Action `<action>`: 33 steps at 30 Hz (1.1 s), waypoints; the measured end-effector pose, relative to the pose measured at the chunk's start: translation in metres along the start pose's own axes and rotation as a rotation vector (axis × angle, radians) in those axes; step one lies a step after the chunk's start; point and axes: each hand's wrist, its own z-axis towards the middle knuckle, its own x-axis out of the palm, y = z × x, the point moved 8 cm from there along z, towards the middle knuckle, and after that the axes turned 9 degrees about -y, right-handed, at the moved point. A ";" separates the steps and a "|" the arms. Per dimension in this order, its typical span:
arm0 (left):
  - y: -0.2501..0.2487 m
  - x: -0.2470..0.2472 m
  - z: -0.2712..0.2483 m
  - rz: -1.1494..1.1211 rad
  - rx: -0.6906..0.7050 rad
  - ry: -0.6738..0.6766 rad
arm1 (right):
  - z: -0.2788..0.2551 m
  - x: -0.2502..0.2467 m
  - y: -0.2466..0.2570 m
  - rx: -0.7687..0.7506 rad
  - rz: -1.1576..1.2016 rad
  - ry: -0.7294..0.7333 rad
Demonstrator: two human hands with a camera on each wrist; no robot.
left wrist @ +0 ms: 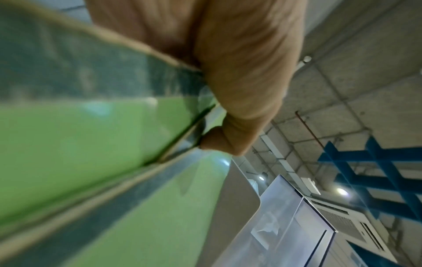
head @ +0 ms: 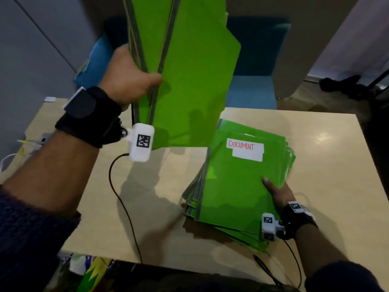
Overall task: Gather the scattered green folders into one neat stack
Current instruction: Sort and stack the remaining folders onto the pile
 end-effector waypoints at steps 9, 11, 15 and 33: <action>0.102 0.140 -0.069 -0.275 -0.406 0.359 | 0.008 0.000 -0.002 -0.031 -0.089 -0.008; 0.134 0.161 -0.094 -0.257 -0.489 0.389 | 0.011 -0.003 -0.005 -0.004 -0.150 -0.029; 0.184 0.171 -0.119 -0.172 -0.607 0.323 | 0.016 -0.011 -0.012 0.102 -0.183 -0.095; 0.178 0.235 -0.126 0.212 -0.339 0.716 | 0.011 -0.002 -0.028 0.408 0.465 0.054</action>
